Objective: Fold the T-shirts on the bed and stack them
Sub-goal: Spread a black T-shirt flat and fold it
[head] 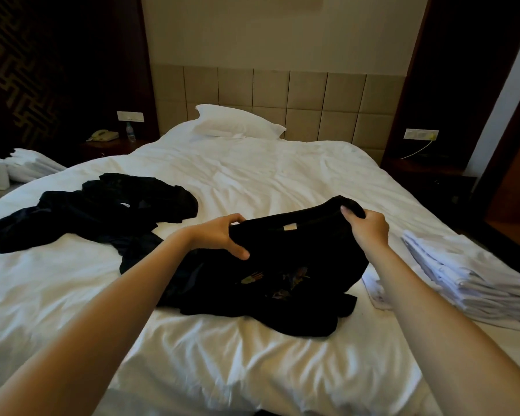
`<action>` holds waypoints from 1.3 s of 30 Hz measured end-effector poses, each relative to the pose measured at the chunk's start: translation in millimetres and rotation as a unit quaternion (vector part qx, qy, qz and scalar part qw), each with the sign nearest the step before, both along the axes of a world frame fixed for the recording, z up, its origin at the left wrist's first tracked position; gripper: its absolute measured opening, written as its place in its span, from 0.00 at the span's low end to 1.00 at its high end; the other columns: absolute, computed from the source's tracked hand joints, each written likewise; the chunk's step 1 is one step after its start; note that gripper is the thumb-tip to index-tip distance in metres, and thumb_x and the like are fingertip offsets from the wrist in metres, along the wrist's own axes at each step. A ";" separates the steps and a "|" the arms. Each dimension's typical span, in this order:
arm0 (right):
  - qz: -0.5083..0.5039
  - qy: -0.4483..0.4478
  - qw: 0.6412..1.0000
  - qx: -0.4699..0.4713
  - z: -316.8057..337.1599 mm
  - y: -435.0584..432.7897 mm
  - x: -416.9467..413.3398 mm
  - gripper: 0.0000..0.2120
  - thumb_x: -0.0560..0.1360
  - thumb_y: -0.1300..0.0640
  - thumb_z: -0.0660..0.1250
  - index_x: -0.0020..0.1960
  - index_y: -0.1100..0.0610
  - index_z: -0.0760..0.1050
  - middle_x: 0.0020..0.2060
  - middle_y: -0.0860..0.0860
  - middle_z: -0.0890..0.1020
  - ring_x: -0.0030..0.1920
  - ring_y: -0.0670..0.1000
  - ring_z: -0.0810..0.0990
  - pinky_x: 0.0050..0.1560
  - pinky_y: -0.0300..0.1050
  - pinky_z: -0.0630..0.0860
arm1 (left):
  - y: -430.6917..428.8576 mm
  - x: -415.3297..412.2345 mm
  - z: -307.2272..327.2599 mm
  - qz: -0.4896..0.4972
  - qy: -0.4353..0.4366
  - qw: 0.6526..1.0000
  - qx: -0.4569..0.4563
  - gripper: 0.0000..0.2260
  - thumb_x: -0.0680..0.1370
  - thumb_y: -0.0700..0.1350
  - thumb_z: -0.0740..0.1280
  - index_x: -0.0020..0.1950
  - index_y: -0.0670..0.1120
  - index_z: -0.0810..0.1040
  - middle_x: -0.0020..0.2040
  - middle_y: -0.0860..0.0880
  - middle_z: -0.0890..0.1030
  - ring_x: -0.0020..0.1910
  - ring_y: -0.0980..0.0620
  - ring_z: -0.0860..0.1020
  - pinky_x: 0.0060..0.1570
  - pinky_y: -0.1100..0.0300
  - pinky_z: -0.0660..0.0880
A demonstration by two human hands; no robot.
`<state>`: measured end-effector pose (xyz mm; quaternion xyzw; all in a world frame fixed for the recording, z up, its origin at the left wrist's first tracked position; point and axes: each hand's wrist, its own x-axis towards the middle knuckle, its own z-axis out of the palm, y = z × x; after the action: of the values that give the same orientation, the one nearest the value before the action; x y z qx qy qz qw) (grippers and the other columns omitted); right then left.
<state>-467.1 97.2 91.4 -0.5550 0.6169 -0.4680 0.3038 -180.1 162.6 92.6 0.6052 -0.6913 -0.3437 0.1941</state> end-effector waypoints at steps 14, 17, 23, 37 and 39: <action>0.078 0.020 0.996 0.038 -9.7 -16.3 -4.0 0.16 0.74 0.50 0.70 0.33 0.56 0.71 0.31 0.51 0.75 0.35 0.52 0.75 0.35 0.44 0.68 | -27.2 33.4 8.7 0.070 -0.013 0.997 -0.017 0.09 0.78 0.40 0.66 0.58 0.42 0.76 0.51 0.48 0.79 0.57 0.46 0.77 0.53 0.60 0.71; 0.144 0.039 0.986 0.079 -11.3 -34.0 -7.9 0.08 0.76 0.55 0.68 0.43 0.59 0.77 0.37 0.53 0.79 0.42 0.54 0.78 0.40 0.44 0.72 | -44.2 45.2 10.6 0.060 -0.102 0.993 0.012 0.04 0.76 0.39 0.69 0.50 0.42 0.78 0.41 0.50 0.78 0.46 0.49 0.77 0.45 0.62 0.71; 0.134 0.152 0.977 0.068 -22.7 -78.7 3.1 0.12 0.77 0.57 0.66 0.37 0.62 0.71 0.32 0.55 0.73 0.34 0.53 0.73 0.34 0.44 0.64 | -83.8 48.7 13.8 0.216 -0.302 0.924 -0.088 0.10 0.77 0.46 0.66 0.39 0.42 0.75 0.33 0.48 0.71 0.36 0.46 0.73 0.34 0.59 0.69; -0.001 -0.021 0.969 0.245 -42.4 -219.0 50.8 0.10 0.76 0.64 0.67 0.54 0.66 0.70 0.55 0.61 0.77 0.47 0.61 0.80 0.48 0.47 0.77 | -232.9 64.3 -24.5 0.241 0.084 0.960 0.118 0.09 0.79 0.30 0.58 0.40 0.37 0.70 0.43 0.45 0.72 0.50 0.44 0.76 0.58 0.52 0.74; -0.008 -0.058 0.966 0.253 -51.0 -237.6 58.3 0.17 0.76 0.65 0.67 0.62 0.68 0.68 0.63 0.63 0.73 0.55 0.64 0.79 0.56 0.49 0.77 | -255.9 67.8 -33.3 0.246 0.048 0.962 0.112 0.09 0.79 0.30 0.57 0.40 0.37 0.69 0.42 0.43 0.71 0.45 0.44 0.75 0.53 0.54 0.74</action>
<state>-408.9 -140.4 40.5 -0.4268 0.7013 -0.3301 0.4659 -112.3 -93.3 59.3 0.7571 -0.4684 -0.3893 0.2363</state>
